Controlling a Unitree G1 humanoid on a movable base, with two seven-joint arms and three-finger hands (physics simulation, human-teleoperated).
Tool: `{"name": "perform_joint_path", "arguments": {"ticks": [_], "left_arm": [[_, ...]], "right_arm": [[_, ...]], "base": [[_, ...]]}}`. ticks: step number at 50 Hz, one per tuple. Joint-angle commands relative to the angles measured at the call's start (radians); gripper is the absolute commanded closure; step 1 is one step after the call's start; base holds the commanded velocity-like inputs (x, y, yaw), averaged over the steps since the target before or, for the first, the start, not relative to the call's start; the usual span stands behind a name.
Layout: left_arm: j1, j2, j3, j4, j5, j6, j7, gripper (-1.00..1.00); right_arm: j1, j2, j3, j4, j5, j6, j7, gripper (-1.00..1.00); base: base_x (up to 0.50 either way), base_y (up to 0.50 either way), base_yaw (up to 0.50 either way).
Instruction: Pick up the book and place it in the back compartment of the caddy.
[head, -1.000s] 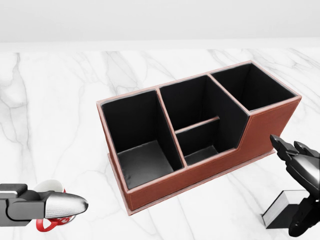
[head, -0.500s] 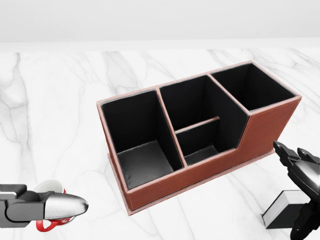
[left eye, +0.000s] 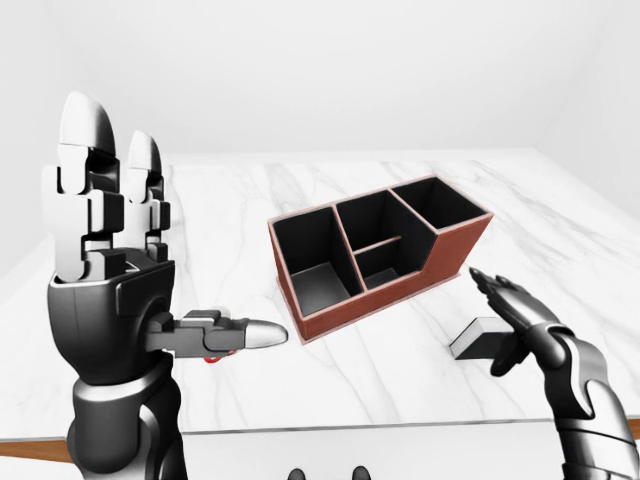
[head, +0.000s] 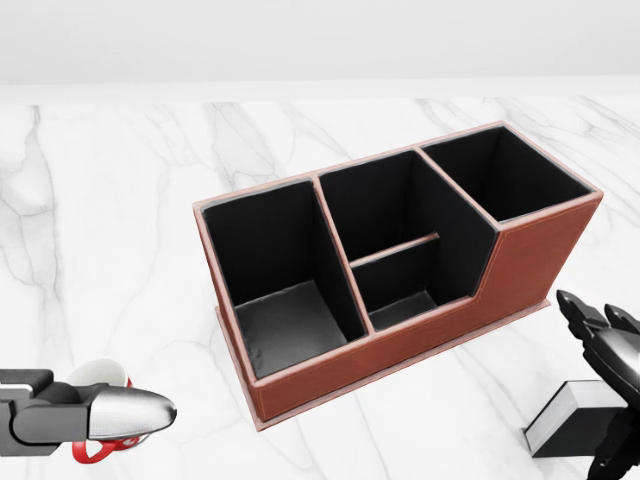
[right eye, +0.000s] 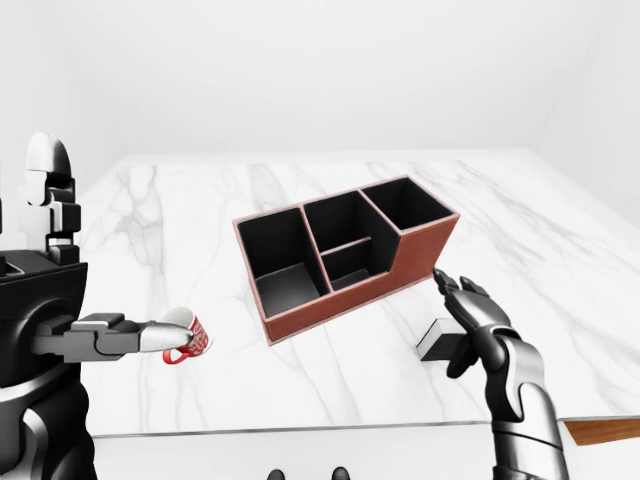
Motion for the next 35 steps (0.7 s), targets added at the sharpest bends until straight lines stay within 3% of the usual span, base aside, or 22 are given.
{"name": "perform_joint_path", "arguments": {"ticks": [1, 35], "left_arm": [[0.0, 0.0, -0.001, -0.001, 0.001, 0.0, 0.0, -1.0], [0.007, -0.003, -0.013, -0.003, 0.008, 0.0, -0.001, -1.0]], "right_arm": [[-0.001, -0.015, -0.001, 0.041, -0.001, 0.0, -0.023, -1.0], [-0.04, -0.038, 0.013, 0.085, -0.004, 0.0, -0.027, -1.0]], "base": [[0.0, 0.0, 0.0], [0.0, 0.0, 0.0]]}}
